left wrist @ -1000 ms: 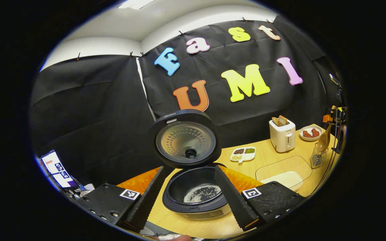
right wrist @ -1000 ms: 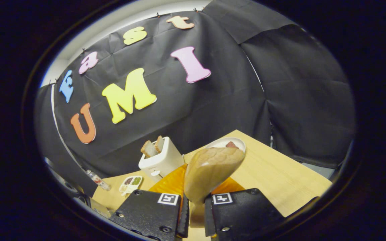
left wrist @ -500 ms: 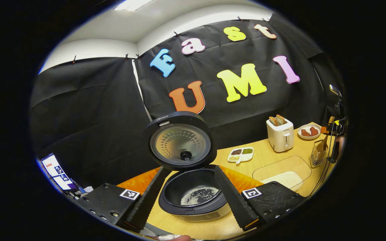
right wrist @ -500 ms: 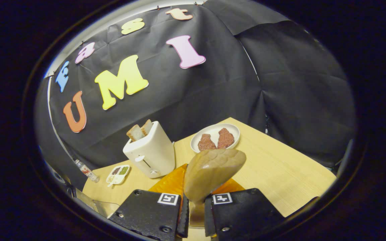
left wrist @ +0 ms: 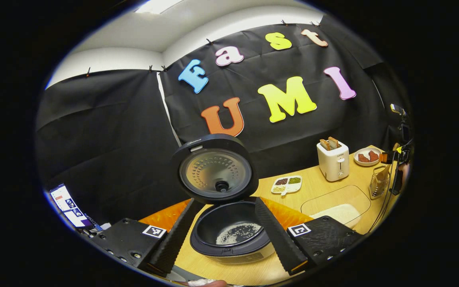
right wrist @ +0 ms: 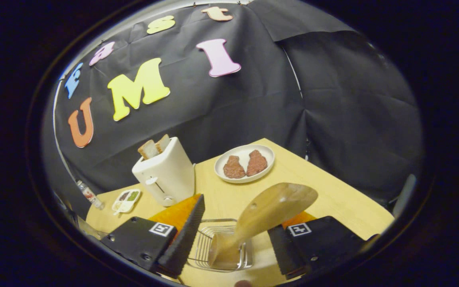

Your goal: Close the left gripper, press the button to open the rice cooker; take a wooden spoon from the chopstick holder with the right hand, scoop a spoonful of rice and pour it into the rice cooker, then put the wooden spoon back into the chopstick holder.

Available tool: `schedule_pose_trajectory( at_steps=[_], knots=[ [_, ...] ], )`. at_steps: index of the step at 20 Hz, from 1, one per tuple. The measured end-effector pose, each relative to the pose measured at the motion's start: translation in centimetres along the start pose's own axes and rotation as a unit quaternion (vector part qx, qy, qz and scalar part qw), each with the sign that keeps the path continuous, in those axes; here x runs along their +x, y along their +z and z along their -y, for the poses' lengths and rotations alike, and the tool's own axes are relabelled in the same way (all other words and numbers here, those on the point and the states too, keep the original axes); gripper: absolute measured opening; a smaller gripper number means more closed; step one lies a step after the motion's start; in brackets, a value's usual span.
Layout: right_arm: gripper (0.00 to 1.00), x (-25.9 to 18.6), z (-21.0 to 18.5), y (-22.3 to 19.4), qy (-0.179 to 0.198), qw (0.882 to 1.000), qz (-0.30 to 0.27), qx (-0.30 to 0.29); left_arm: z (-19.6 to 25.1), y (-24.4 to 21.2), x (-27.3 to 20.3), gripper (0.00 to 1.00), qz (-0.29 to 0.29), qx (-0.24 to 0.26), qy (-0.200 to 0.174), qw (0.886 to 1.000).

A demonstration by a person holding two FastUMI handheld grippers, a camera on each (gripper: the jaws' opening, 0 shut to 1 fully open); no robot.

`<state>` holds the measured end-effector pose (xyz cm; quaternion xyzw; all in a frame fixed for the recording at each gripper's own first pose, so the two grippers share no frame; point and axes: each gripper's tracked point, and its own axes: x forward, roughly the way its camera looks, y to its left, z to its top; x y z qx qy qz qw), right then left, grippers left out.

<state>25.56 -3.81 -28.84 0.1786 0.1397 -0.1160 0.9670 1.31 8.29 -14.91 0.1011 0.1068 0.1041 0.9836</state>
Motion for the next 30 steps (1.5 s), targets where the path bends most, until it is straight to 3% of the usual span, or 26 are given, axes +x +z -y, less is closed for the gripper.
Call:
schedule_pose_trajectory(
  at_steps=[2,3,4,7,12,15,20,24,30],
  knots=[
    [0.91,-0.6,0.2,1.0,0.001,1.0,0.017,0.001,-0.2,0.0,-0.1,0.95,0.0,0.001,0.001,1.0],
    [1.0,-0.8,0.2,1.1,0.003,1.0,0.015,0.002,-0.4,0.0,-0.2,0.95,0.001,0.001,0.003,1.0],
    [0.96,-1.0,0.6,0.6,-0.001,1.0,0.008,-0.001,-0.4,0.0,-0.2,0.95,0.0,0.0,0.003,1.0],
    [1.0,-2.0,2.8,1.7,-0.037,0.999,0.023,-0.033,-0.5,0.5,-0.4,0.95,0.005,0.002,0.002,1.0],
    [1.0,-8.0,3.2,6.1,-0.047,0.992,0.069,-0.095,-1.1,1.3,-0.2,0.95,0.013,-0.005,0.002,1.0],
    [1.0,-13.6,-0.3,9.4,-0.003,0.985,0.106,-0.14,-1.6,2.7,0.5,0.95,0.02,-0.021,0.001,1.0],
    [1.0,-21.6,-7.1,10.4,0.086,0.97,0.121,-0.193,-2.2,6.3,3.4,0.95,0.038,-0.032,-0.01,0.999],
    [1.0,-24.0,-10.0,8.3,0.125,0.968,0.086,-0.201,-3.8,10.4,7.6,0.95,0.04,-0.06,-0.022,0.997],
    [1.0,-25.7,-12.8,7.4,0.152,0.965,0.059,-0.204,-7.2,12.6,14.4,0.95,-0.015,-0.116,-0.027,0.993]
  ],
)
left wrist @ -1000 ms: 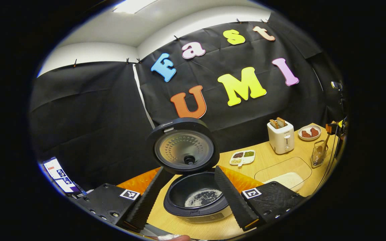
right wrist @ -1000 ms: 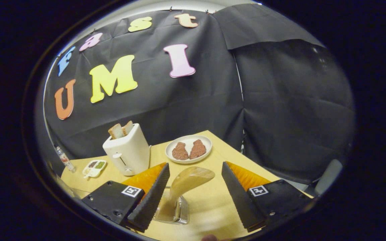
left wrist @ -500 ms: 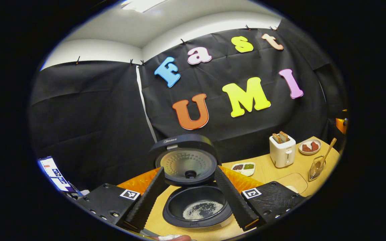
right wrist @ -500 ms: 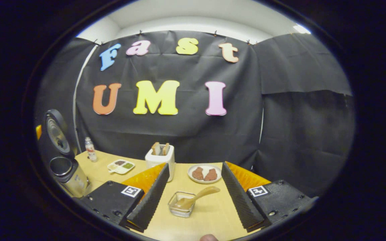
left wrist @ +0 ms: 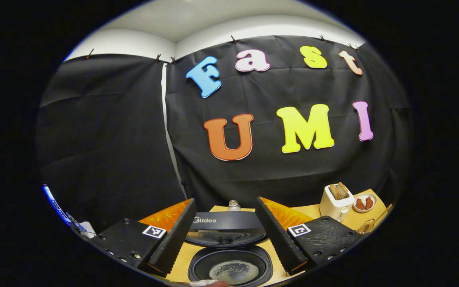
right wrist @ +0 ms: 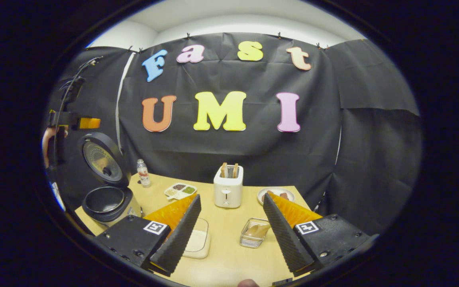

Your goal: Close the left gripper, press the button to open the rice cooker; take a wooden spoon from the chopstick holder with the right hand, scoop a spoonful of rice and pour it into the rice cooker, then put the wooden spoon back into the chopstick holder.

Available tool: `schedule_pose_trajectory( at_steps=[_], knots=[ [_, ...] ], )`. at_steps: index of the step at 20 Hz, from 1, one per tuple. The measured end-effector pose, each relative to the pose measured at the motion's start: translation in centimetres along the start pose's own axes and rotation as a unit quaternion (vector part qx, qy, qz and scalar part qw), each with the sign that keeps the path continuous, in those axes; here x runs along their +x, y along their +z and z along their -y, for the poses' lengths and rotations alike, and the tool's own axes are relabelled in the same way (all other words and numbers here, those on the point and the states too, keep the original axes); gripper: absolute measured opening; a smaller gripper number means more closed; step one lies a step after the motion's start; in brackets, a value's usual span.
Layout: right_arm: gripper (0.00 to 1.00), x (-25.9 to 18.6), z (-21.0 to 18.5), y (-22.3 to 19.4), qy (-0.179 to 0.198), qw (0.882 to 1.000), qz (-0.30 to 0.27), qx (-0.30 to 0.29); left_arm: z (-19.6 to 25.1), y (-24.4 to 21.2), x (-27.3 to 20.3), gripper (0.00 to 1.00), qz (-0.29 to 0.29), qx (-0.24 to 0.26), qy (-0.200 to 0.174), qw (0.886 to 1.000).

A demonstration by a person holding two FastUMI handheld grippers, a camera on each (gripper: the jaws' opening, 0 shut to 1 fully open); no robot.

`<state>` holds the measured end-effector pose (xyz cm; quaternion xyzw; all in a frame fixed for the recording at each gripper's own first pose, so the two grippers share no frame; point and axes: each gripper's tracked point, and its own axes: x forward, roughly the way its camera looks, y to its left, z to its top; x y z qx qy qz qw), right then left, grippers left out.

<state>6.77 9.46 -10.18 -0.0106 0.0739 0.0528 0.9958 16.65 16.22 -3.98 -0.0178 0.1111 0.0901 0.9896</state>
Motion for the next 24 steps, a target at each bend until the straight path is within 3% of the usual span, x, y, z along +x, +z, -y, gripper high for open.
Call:
schedule_pose_trajectory(
  at_steps=[3,8,17,20,24],
  knots=[
    [1.0,-0.1,-0.6,0.5,0.005,1.0,-0.002,0.0,-0.8,0.4,1.9,0.96,-0.011,-0.015,0.006,1.0],
    [1.0,-0.3,-1.7,0.2,0.017,1.0,-0.014,0.003,-1.2,-2.8,3.7,0.96,-0.087,-0.039,0.009,0.995],
    [1.0,-0.4,-3.2,0.0,0.031,0.999,-0.029,0.0,-0.4,-5.2,0.7,1.0,-0.112,-0.033,-0.014,0.993],
    [1.0,-0.6,-3.8,-0.5,0.037,0.999,-0.036,-0.002,0.2,-8.8,-1.6,1.0,-0.147,-0.036,-0.025,0.988],
    [0.99,-1.1,-3.9,-1.1,0.038,0.998,-0.043,-0.011,0.0,-15.8,-4.9,0.98,-0.192,-0.055,-0.011,0.98]
  ],
)
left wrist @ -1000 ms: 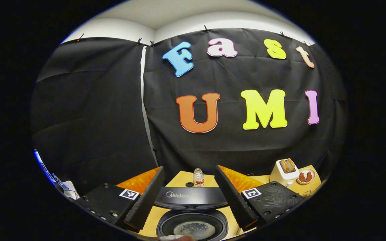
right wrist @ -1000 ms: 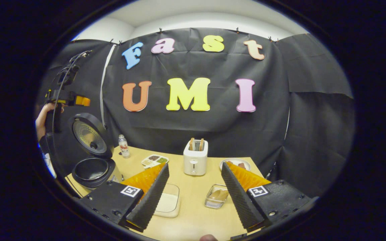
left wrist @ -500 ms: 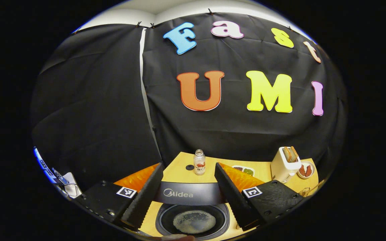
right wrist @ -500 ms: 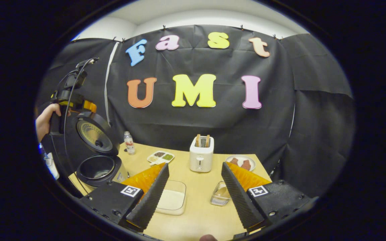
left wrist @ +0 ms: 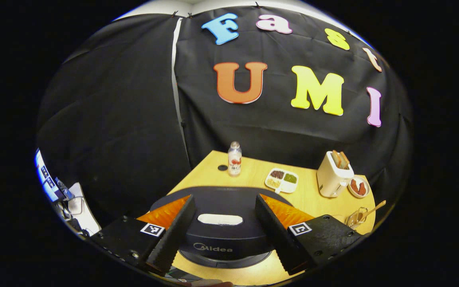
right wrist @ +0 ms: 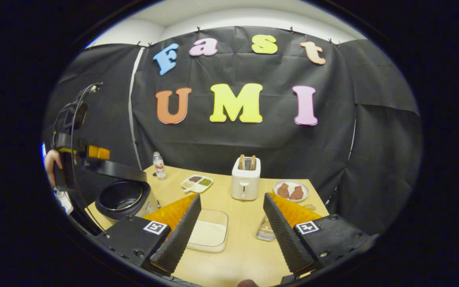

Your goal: Close the left gripper, press the button to open the rice cooker; take a wooden spoon from the chopstick holder with the right hand, scoop a spoonful of rice and pour it into the rice cooker, then put the wooden spoon back into the chopstick holder.

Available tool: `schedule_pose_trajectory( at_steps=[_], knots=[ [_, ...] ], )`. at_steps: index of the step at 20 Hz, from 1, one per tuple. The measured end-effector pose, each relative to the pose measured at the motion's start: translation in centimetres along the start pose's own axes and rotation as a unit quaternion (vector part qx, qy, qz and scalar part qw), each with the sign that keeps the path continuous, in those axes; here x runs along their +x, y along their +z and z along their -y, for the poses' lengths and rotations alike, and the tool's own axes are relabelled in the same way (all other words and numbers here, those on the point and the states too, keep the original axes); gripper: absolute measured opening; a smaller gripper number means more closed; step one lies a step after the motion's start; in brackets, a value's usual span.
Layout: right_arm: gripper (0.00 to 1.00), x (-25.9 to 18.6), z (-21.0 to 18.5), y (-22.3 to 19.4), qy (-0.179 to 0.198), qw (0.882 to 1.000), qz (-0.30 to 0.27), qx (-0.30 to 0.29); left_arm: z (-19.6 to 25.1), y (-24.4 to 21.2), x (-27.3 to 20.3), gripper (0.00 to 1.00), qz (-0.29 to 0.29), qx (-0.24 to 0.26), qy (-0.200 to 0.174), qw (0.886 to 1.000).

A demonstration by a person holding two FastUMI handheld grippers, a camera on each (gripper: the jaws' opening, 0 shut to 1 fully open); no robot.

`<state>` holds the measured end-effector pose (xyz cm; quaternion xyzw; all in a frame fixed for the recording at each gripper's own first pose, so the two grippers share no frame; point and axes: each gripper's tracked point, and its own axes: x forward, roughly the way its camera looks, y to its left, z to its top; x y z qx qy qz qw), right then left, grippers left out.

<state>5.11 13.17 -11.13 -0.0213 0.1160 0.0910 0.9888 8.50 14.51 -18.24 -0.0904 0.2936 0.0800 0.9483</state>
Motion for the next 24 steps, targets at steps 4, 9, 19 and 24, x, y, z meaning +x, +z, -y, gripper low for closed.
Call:
schedule_pose_trajectory(
  at_steps=[4,9,19,24],
  knots=[
    [1.0,0.1,0.6,-0.8,-0.004,1.0,-0.012,-0.01,-0.3,-3.1,-0.5,0.97,0.008,0.002,0.009,1.0],
    [1.0,-0.3,1.3,-2.0,-0.01,0.999,-0.027,-0.02,-0.1,-7.7,0.0,0.97,-0.02,-0.006,0.007,1.0],
    [0.99,-0.5,1.7,-3.9,-0.01,0.998,-0.059,-0.017,-0.4,-10.8,0.4,0.99,-0.037,-0.025,-0.002,0.999],
    [1.0,-0.4,1.6,-3.5,-0.009,0.998,-0.054,-0.02,-0.5,-10.4,0.3,0.98,-0.022,-0.019,0.007,1.0]
  ],
)
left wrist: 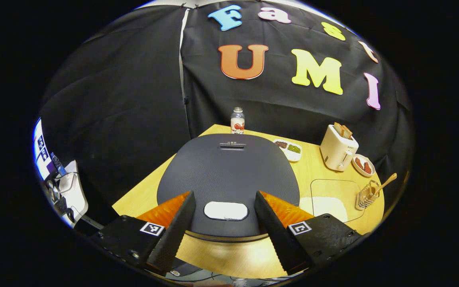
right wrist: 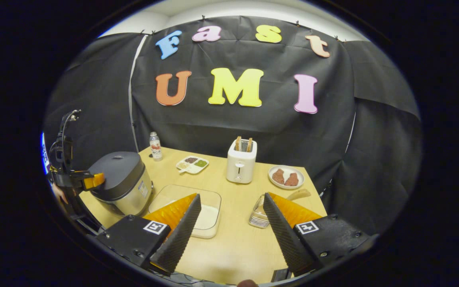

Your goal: Close the left gripper, press the button to open the rice cooker; take a wooden spoon from the chopstick holder with the right hand, scoop a spoonful of rice and pour it into the rice cooker, then put the wooden spoon back into the chopstick holder.

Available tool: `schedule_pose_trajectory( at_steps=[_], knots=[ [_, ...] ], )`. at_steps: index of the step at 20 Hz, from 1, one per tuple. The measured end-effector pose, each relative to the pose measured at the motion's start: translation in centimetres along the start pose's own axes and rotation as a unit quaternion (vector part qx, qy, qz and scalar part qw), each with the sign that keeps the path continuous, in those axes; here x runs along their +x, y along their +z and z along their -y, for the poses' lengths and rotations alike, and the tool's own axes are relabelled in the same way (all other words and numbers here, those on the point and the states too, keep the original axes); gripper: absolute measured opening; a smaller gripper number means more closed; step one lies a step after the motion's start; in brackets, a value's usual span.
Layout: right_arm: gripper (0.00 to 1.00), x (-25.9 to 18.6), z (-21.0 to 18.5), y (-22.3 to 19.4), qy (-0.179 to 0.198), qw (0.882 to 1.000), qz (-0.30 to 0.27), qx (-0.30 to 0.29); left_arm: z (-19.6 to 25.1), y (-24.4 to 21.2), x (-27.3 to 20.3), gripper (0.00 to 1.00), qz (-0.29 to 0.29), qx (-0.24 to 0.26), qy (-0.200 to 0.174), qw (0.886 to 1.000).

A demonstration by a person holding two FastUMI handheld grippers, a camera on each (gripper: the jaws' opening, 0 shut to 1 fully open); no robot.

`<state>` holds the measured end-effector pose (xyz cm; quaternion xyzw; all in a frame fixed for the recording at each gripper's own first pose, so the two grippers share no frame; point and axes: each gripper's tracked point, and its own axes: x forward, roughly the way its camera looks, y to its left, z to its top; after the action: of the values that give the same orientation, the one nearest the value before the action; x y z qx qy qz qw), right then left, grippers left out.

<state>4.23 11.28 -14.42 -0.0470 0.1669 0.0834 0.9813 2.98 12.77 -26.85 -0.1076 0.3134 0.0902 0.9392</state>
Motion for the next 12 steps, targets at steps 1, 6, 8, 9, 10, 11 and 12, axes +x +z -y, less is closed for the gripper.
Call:
schedule_pose_trajectory(
  at_steps=[1,6,8,9,10,11,12],
  knots=[
    [1.0,0.1,0.0,0.0,-0.002,1.0,-0.001,-0.001,0.1,0.1,0.1,0.98,0.0,0.001,0.005,1.0],
    [0.99,-0.4,1.0,1.3,-0.016,1.0,0.02,0.005,-0.2,2.7,-0.7,0.94,0.038,0.011,0.024,0.999],
    [1.0,-0.7,1.6,2.3,-0.025,0.999,0.032,0.013,0.2,5.4,-1.7,0.93,0.076,0.032,0.031,0.996],
    [1.0,-0.8,2.1,2.9,-0.031,0.999,0.038,0.021,0.4,6.8,-2.5,0.93,0.1,0.041,0.033,0.994],
    [1.0,-1.1,2.4,3.7,-0.034,0.998,0.047,0.029,1.0,8.2,-3.4,0.93,0.12,0.046,0.028,0.991],
    [1.0,-1.5,2.8,4.6,-0.039,0.997,0.058,0.035,1.6,9.5,-4.2,0.92,0.143,0.051,0.025,0.988],
    [1.0,-1.9,3.1,5.6,-0.043,0.996,0.07,0.037,2.1,11.1,-5.5,0.93,0.168,0.057,0.024,0.984]
  ],
)
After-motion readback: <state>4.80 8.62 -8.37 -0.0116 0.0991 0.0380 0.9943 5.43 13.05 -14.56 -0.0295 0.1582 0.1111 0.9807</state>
